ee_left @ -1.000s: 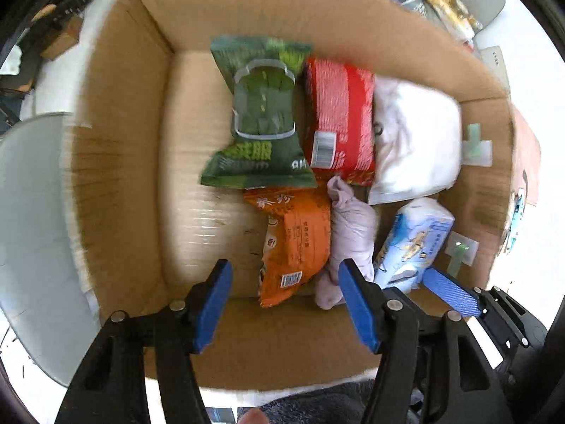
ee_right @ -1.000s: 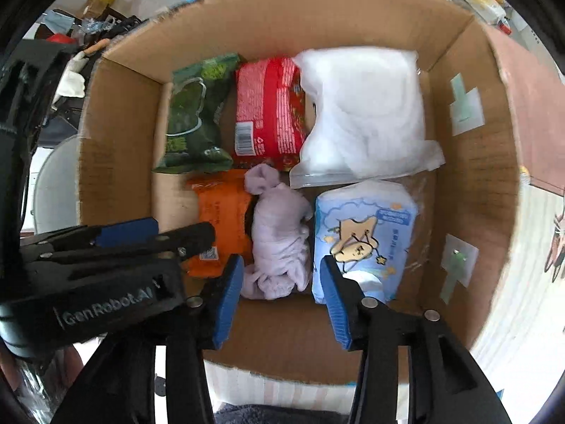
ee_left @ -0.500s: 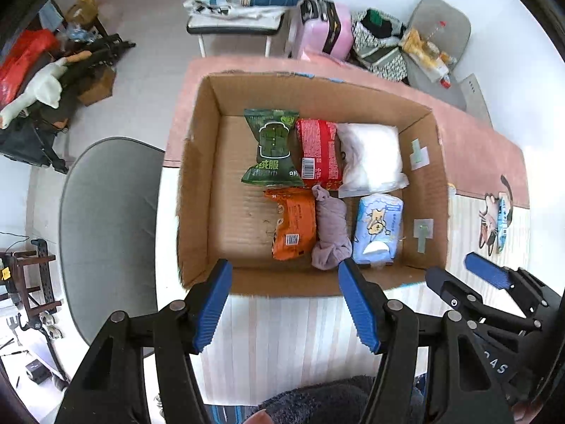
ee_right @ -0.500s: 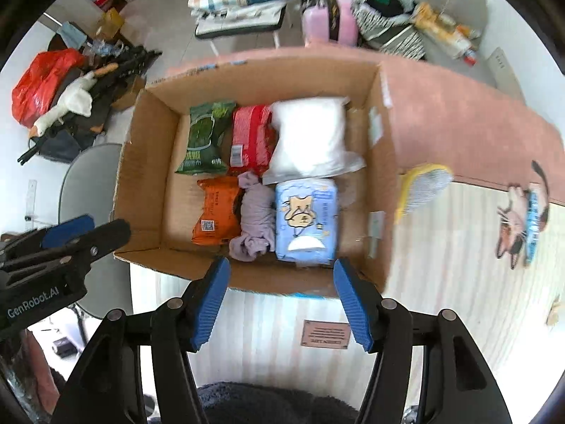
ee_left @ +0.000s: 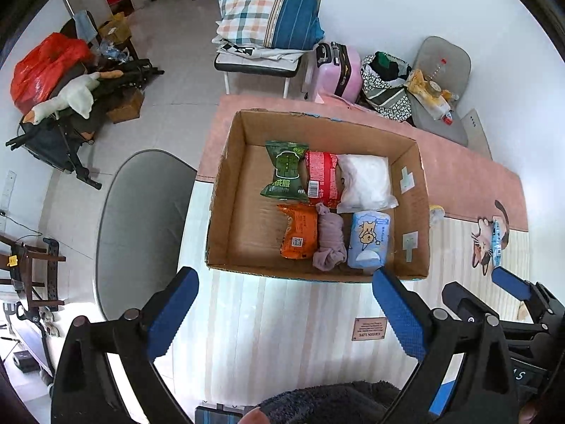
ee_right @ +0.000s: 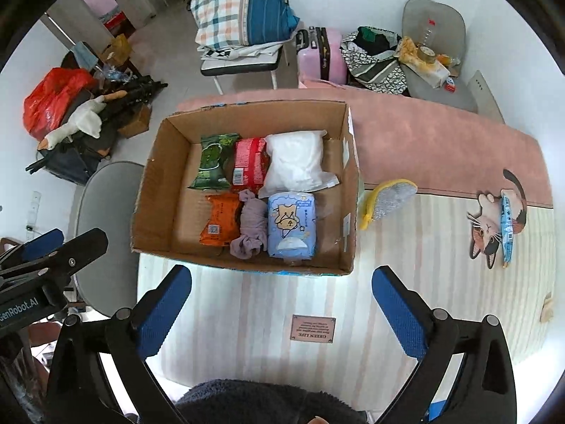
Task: Organize soft objects
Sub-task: 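Move both grippers back toward the last items on the table, then grasp the yellow-rimmed sponge with the left gripper while the right gripper grasps the blue stick packet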
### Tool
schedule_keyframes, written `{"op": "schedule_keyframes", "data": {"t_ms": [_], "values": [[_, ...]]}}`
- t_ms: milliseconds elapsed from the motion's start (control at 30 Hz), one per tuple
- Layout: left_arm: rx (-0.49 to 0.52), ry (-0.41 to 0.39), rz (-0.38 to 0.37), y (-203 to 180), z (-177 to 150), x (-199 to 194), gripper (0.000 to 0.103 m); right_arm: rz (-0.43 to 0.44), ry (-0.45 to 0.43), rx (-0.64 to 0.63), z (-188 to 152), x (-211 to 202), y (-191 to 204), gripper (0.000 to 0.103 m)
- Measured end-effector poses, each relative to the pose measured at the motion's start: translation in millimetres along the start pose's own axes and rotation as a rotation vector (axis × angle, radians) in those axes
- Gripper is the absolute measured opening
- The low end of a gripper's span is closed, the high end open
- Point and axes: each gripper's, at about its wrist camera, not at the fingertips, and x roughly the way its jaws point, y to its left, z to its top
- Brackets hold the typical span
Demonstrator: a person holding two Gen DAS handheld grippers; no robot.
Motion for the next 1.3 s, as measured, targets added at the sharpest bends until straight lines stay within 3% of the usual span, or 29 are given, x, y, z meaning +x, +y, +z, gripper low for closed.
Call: {"op": "schedule_keyframes", "data": {"t_ms": [267,400,533,600,700,867,1033,1300], "values": [[0.083,-0.025,0.035,-58,7,-13,0.101,0.081,-0.02,0.076,-5,-16,-48,0.103],[0.242,-0.048,0.078,-129,24,0,0.101,0.068,-0.028,0.165,-6,-21,-106,0.103],[0.468,-0.039,0.119,-222,46,42,0.101,-0.018,-0.017,0.275,-7,-17,-191,0.103],[0.603,0.009,0.162,-275,55,79,0.101,-0.074,0.0,0.334,-9,-9,-240,0.103],[0.742,0.14,0.172,-337,59,142,0.101,-0.141,0.044,0.418,-12,11,-308,0.103],[0.918,0.332,0.264,-397,47,244,0.101,-0.129,0.123,0.539,-8,55,-404,0.103],[0.906,0.519,0.285,-408,37,315,0.101,-0.132,0.172,0.592,0,98,-467,0.103],[0.818,0.591,0.287,-412,32,357,0.101,-0.15,0.244,0.575,22,153,-511,0.103]]}}
